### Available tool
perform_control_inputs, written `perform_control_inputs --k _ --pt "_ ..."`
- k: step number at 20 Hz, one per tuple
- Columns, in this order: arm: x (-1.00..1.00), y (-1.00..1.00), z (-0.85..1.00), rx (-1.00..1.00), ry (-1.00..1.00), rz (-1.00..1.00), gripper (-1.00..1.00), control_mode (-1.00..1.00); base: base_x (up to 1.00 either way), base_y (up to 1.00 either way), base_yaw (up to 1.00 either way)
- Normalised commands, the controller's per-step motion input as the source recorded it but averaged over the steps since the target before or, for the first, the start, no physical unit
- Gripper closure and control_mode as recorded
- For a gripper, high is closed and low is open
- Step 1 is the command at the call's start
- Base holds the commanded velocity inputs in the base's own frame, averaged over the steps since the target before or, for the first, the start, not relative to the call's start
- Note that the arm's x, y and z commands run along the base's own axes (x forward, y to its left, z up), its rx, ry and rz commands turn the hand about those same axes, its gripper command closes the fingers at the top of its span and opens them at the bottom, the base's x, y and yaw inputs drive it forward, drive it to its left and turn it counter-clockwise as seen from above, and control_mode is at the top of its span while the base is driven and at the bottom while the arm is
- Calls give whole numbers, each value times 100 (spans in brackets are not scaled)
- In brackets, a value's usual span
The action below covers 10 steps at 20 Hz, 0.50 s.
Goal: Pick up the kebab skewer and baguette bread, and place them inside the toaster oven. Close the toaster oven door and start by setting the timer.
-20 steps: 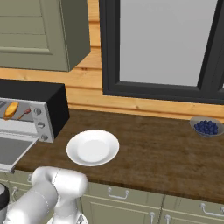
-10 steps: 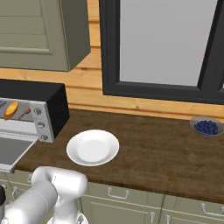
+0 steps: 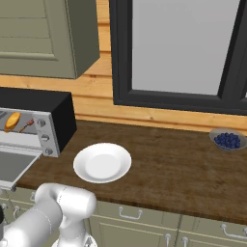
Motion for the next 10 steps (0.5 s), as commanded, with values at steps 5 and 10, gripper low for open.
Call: perform_control_inputs --k 5,10 --pt "6 0 -7 0 -7 0 -100 -100 0 0 0" --pt "35 -17 0 0 -6 0 -100 -100 0 0 0"
